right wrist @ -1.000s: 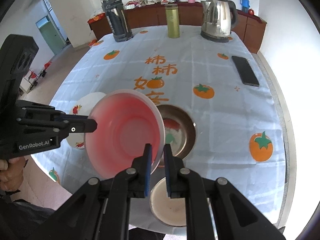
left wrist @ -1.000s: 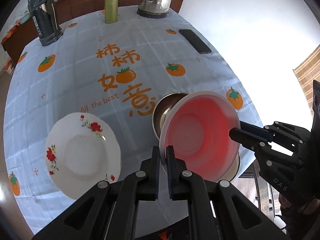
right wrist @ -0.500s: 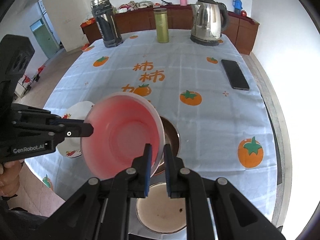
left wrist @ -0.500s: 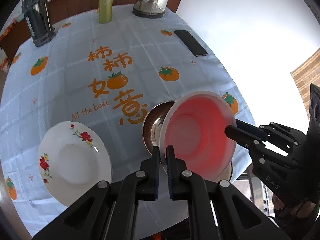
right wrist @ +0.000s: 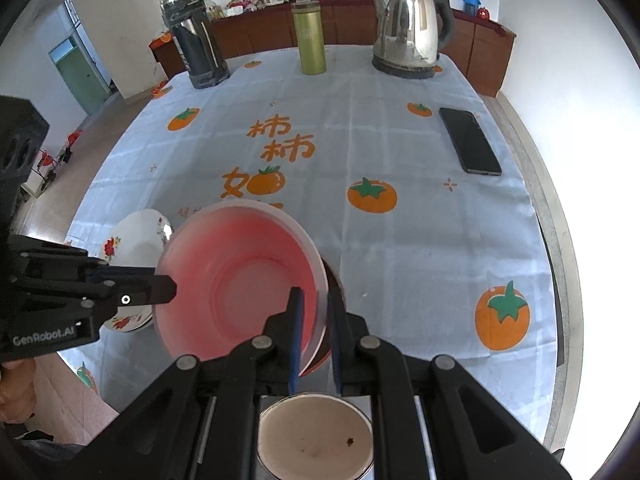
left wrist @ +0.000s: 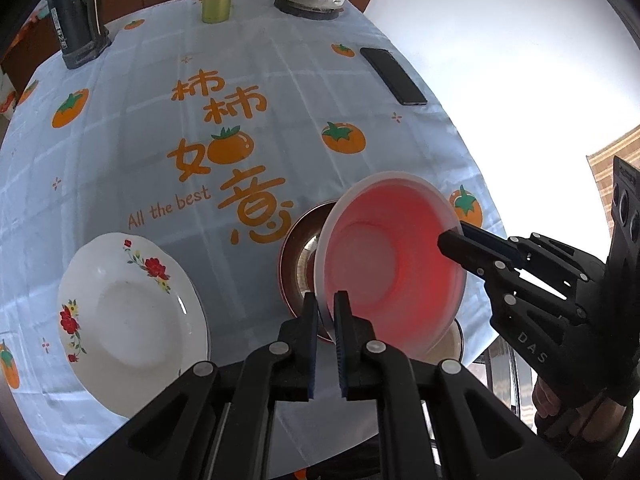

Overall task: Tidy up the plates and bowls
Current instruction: 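Lift the pink basin and carry it over the steel bowl, then lower the pink basin into the steel bowl with both grippers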

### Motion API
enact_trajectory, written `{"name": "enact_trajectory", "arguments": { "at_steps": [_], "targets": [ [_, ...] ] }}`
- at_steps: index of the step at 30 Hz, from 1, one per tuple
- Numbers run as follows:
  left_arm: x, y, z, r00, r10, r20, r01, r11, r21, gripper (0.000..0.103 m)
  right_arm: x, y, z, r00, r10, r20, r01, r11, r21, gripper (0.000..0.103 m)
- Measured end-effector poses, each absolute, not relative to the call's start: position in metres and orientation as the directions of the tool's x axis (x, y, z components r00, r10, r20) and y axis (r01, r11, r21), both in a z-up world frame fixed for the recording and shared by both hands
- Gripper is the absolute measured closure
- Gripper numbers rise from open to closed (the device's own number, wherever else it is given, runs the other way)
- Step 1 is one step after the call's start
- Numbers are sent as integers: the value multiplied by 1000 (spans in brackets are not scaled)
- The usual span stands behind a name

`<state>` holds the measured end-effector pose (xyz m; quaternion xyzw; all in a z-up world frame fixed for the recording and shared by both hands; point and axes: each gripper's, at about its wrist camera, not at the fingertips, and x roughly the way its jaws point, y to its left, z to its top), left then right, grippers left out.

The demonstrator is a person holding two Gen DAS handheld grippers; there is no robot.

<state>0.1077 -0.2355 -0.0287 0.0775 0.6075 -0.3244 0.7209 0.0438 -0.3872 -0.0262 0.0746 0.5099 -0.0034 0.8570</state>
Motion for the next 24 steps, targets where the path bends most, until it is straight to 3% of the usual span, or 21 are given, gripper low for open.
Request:
{"name": "enact_trajectory", "arguments": {
  "at_steps": [24],
  "targets": [
    [113,-243,-54,3,-337,-941,547,789,-281,93,58,-395,-52,424,90,-901,85,987,139,91]
  ]
}}
